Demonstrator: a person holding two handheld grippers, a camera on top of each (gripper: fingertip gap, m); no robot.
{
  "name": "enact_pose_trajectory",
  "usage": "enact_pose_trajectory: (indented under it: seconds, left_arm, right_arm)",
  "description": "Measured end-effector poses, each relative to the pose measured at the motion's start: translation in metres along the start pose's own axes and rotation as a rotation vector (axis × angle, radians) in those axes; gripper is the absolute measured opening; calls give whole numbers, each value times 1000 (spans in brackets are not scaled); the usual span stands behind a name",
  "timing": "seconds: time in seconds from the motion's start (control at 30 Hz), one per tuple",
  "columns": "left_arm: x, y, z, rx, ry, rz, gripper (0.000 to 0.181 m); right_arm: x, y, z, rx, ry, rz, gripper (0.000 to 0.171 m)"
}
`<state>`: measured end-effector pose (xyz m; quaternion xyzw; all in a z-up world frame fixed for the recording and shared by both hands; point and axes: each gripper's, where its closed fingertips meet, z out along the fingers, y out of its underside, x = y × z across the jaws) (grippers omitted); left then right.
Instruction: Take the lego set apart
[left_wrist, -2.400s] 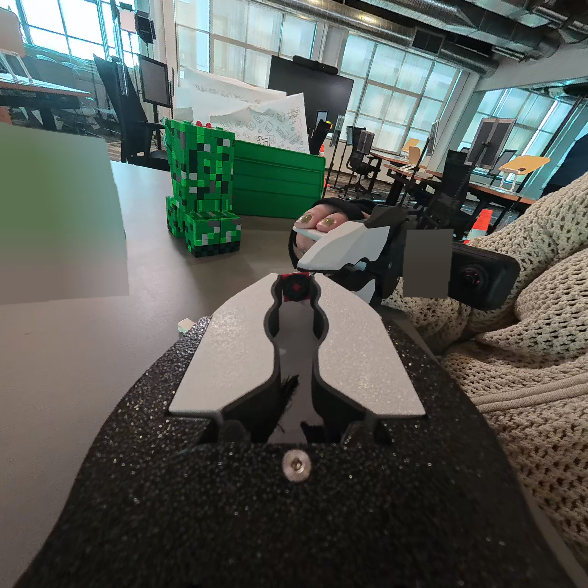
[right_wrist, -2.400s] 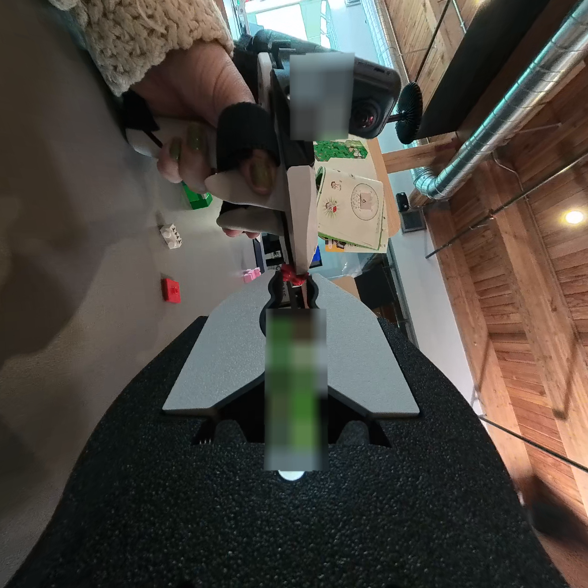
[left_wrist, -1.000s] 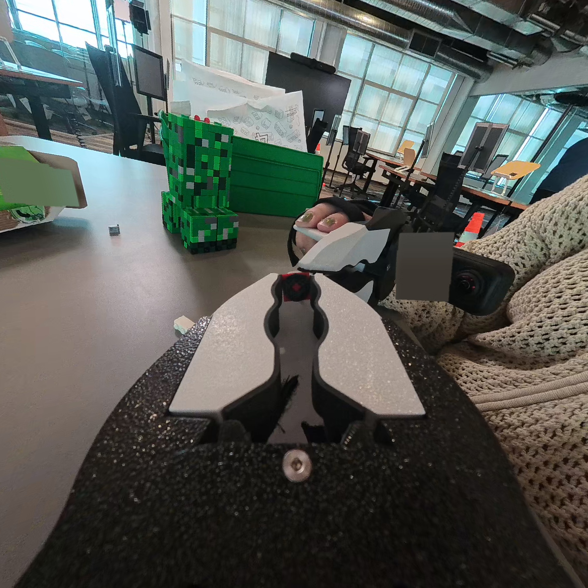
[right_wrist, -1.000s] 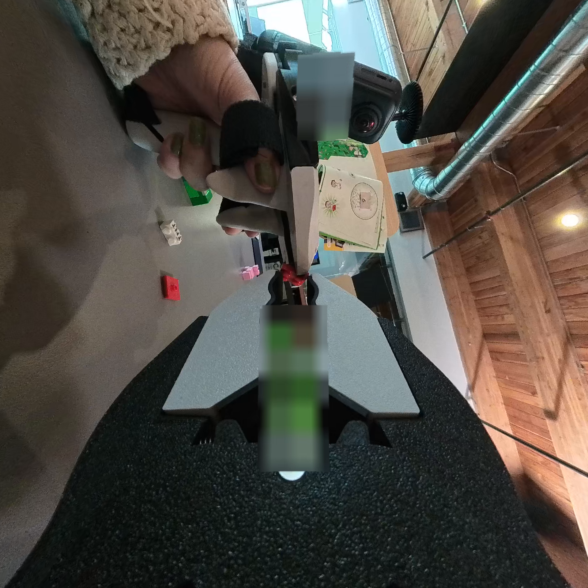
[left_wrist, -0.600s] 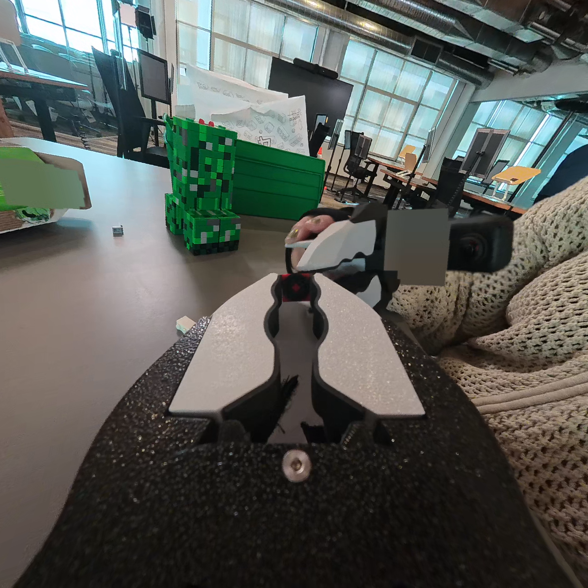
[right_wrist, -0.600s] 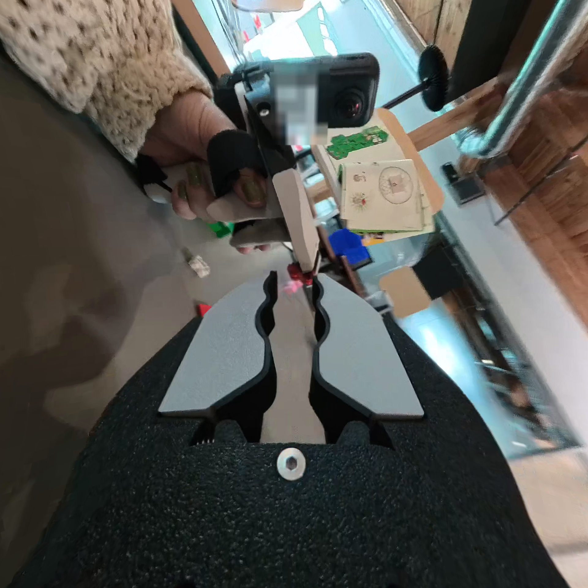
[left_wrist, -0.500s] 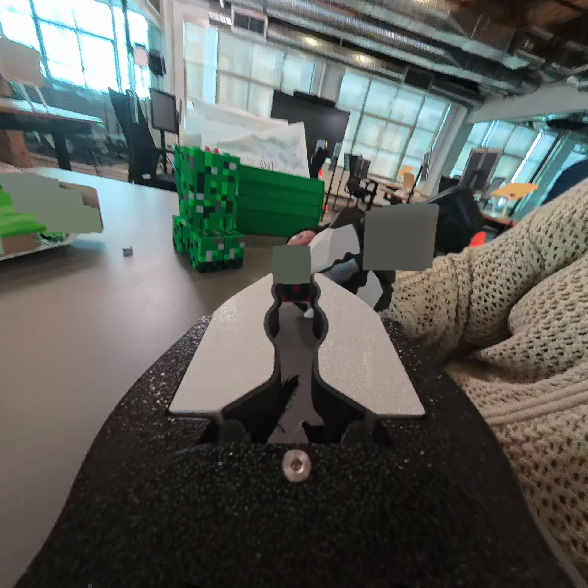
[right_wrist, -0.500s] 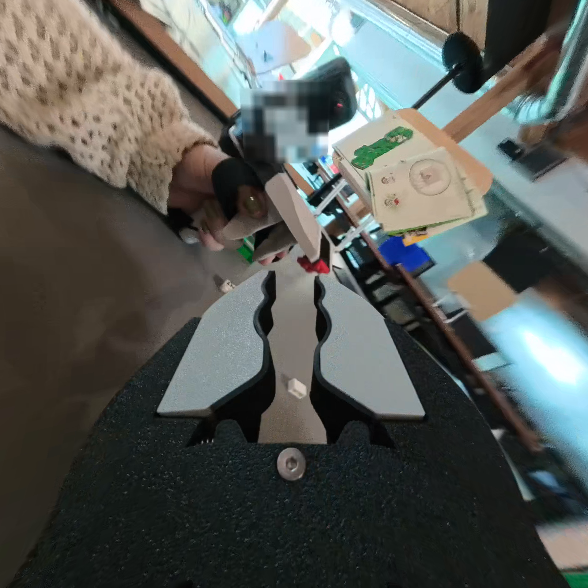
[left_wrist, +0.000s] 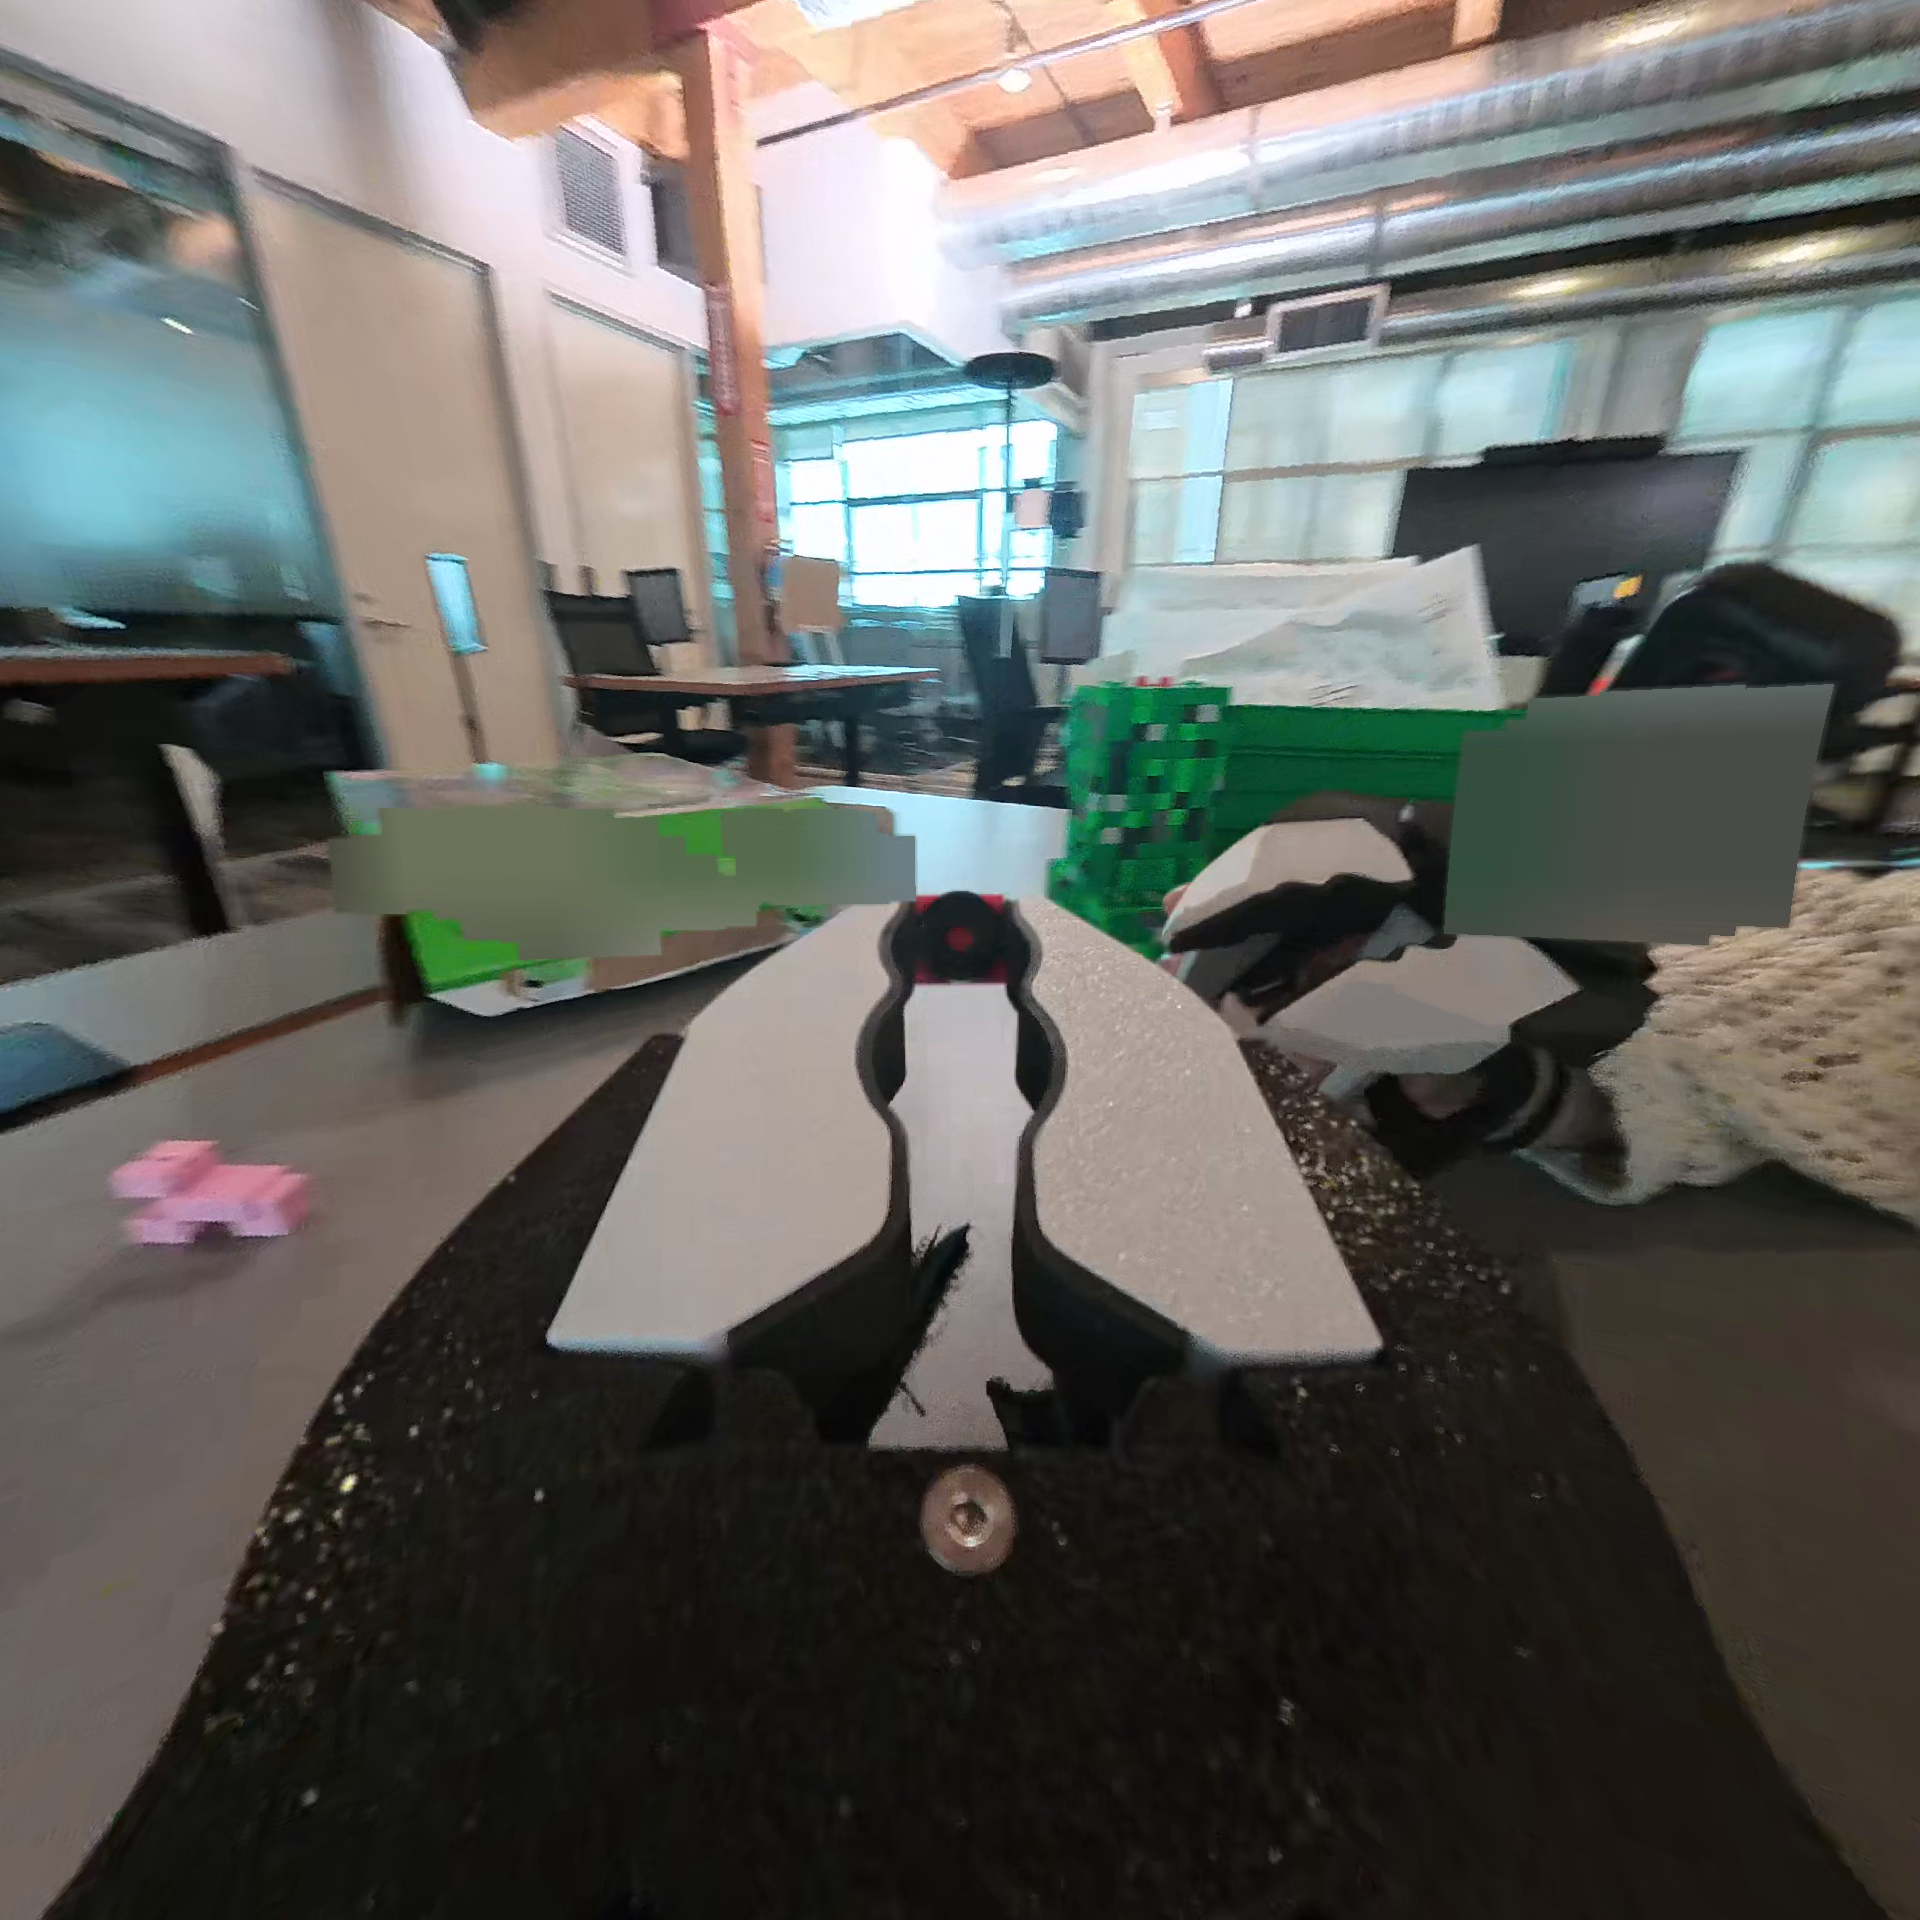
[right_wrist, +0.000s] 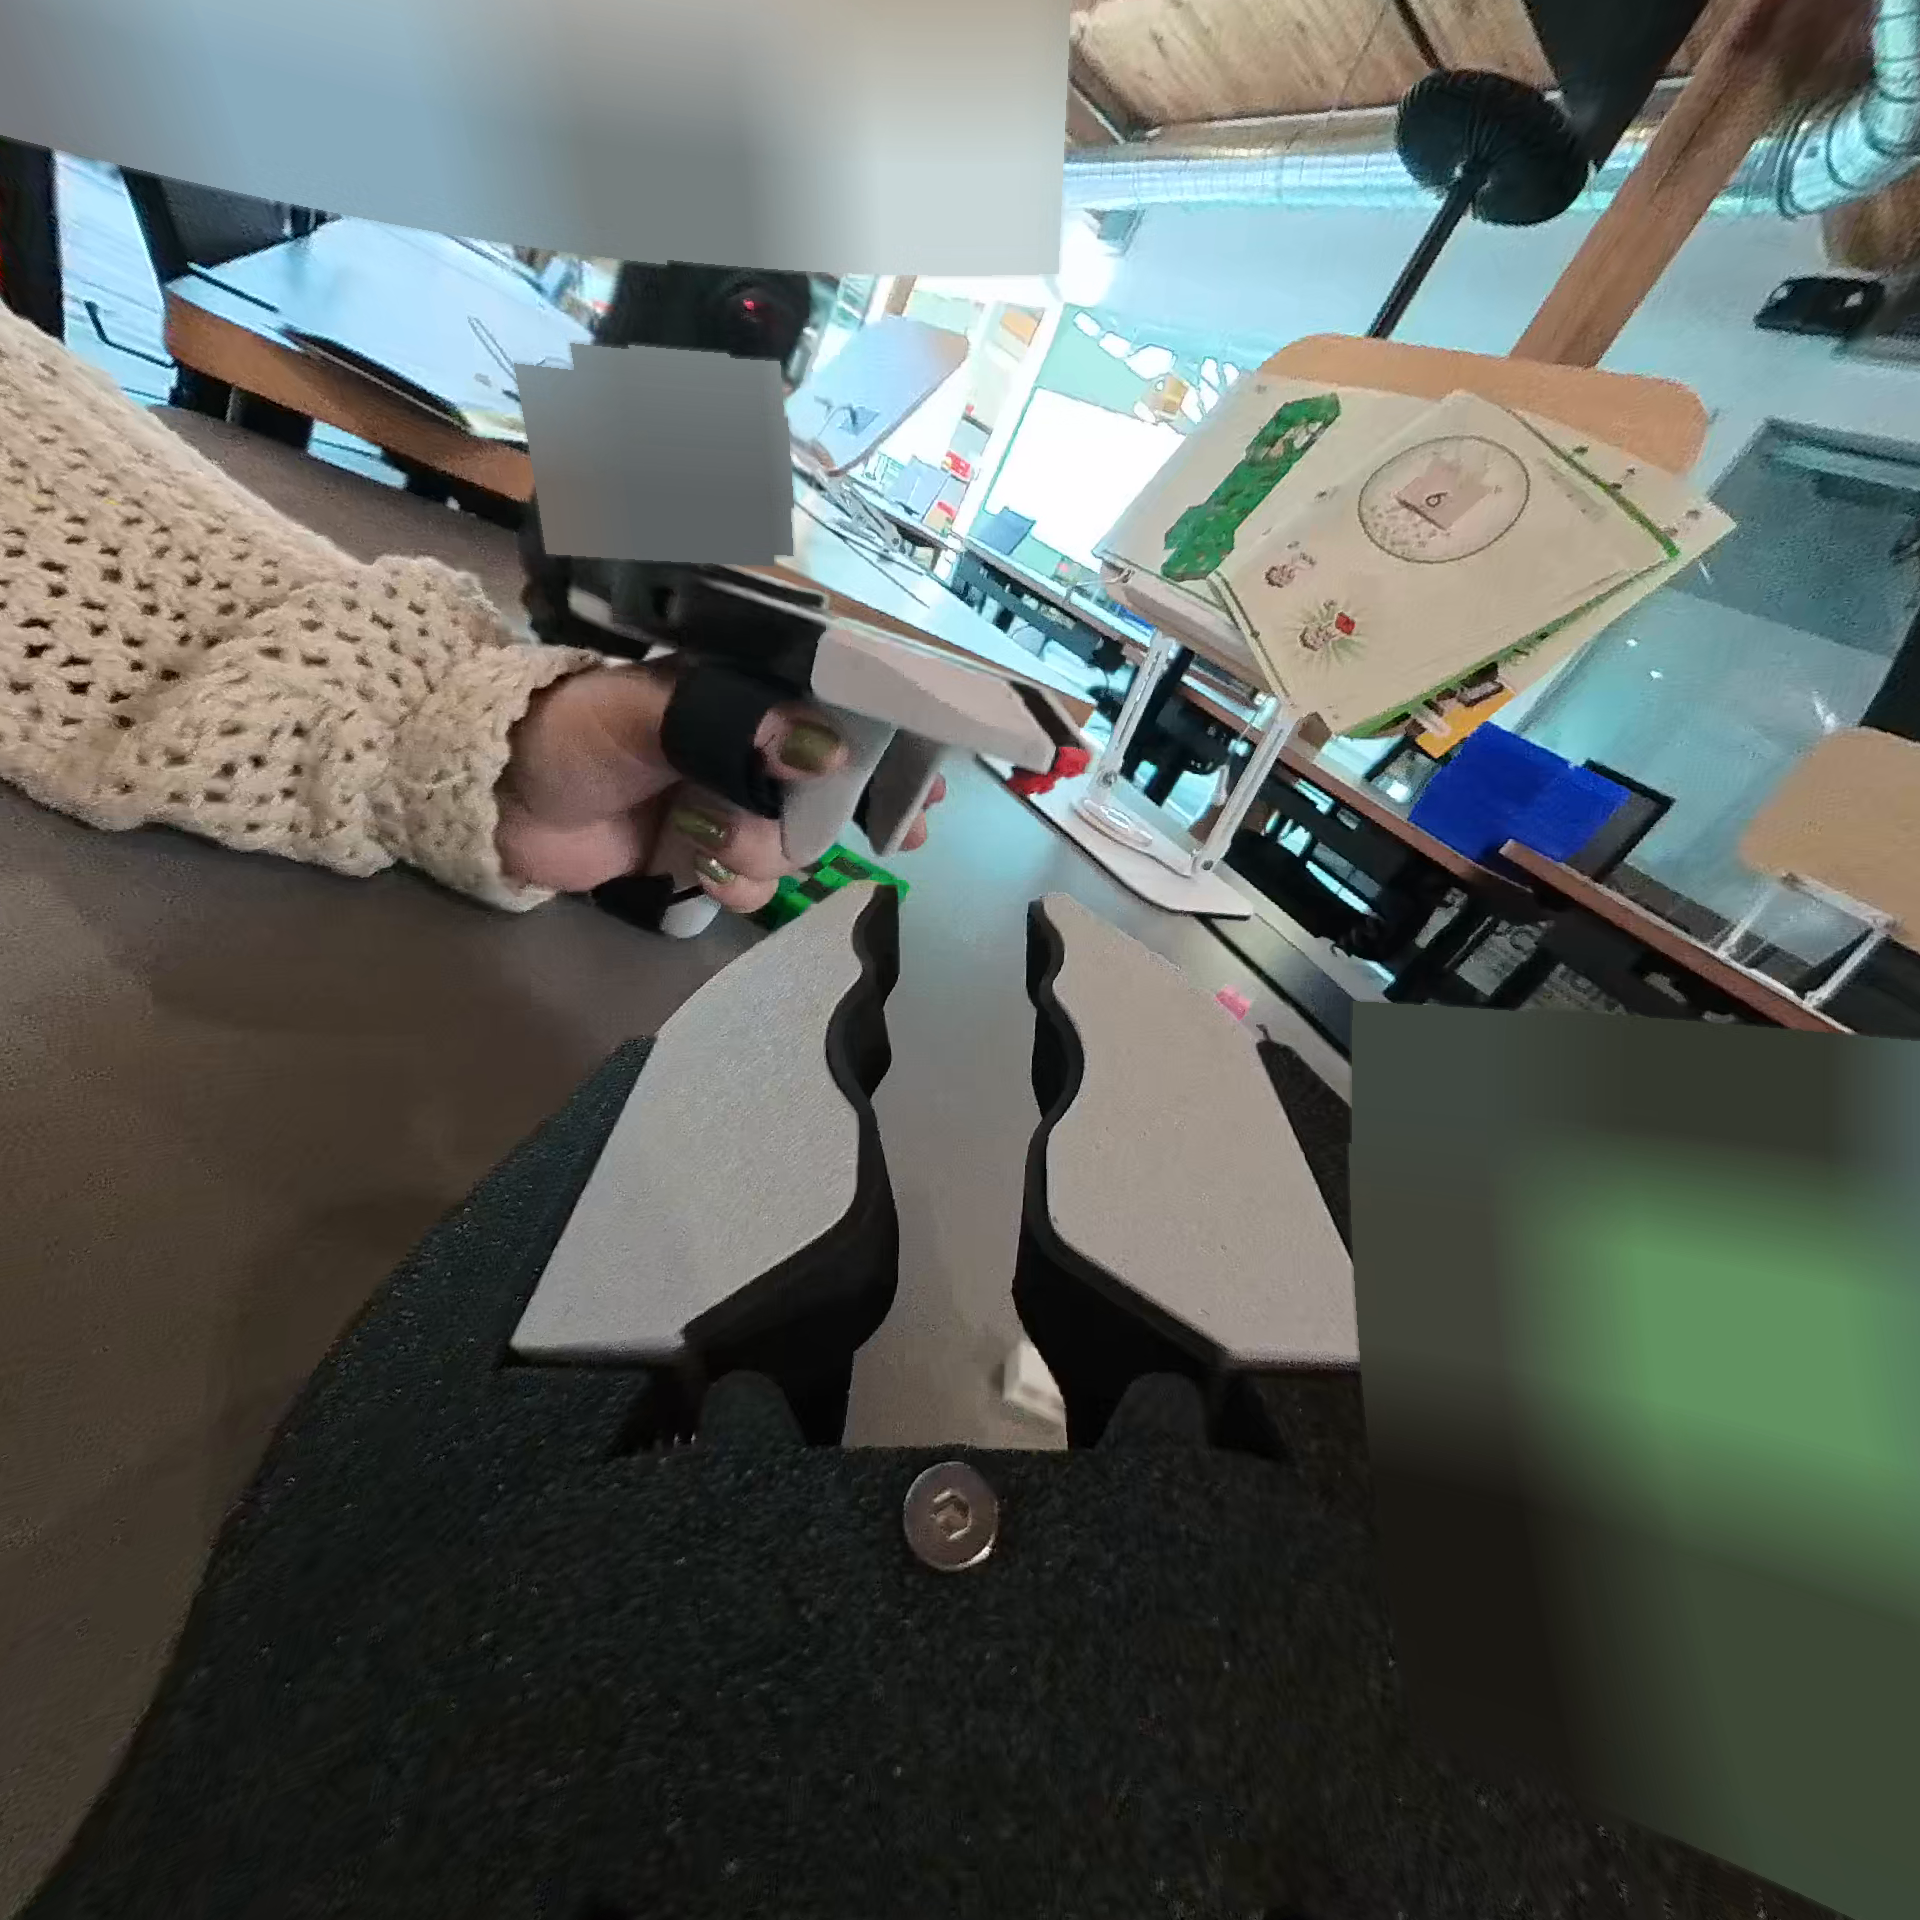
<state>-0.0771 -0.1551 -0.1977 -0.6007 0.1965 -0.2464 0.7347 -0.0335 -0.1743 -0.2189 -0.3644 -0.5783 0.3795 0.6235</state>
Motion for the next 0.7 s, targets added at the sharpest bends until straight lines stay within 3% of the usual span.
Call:
enact_pose_trajectory:
  seconds: [0.13, 0.33, 0.53, 0.7]
  left_arm:
    - [1, 0, 2, -6, -47, 160, 15]
    - [21, 2, 5, -4, 95, 238, 15]
    - [34, 4, 4, -11, 190, 263, 15]
    - [49, -1, 0, 39, 276, 260, 15]
  right_arm:
    - [15, -1, 14, 61, 15, 10, 21]
    - [34, -4, 12, 145, 0, 195, 19]
    - [10, -18, 0, 239, -349, 627, 26]
    - [9, -11, 2, 187, -462, 850, 37]
